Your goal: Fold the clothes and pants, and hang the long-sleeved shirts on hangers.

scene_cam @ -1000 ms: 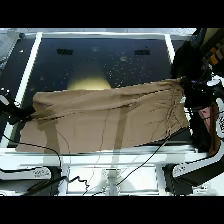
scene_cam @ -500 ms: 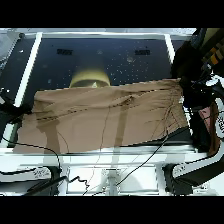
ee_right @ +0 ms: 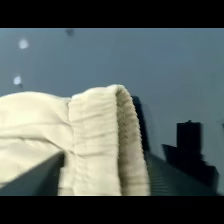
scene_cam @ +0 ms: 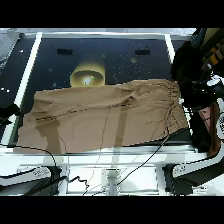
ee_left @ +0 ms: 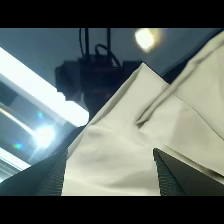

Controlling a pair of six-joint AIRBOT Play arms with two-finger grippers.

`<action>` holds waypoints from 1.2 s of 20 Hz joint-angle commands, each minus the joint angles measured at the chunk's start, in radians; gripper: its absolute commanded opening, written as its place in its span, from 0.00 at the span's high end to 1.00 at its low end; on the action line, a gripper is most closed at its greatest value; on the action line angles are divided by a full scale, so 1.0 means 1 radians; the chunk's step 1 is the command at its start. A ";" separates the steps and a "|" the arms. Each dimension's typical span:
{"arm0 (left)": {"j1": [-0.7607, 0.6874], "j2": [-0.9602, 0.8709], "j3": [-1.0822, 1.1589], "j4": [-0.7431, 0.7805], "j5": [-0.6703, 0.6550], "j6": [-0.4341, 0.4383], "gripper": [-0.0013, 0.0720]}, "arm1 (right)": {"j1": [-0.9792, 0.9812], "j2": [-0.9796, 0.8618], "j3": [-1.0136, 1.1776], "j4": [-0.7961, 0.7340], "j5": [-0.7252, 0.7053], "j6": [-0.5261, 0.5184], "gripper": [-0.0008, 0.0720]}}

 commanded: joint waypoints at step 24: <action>0.151 0.263 -0.278 -0.408 0.063 0.323 0.97 | -0.508 0.943 -0.956 0.063 0.487 0.225 0.14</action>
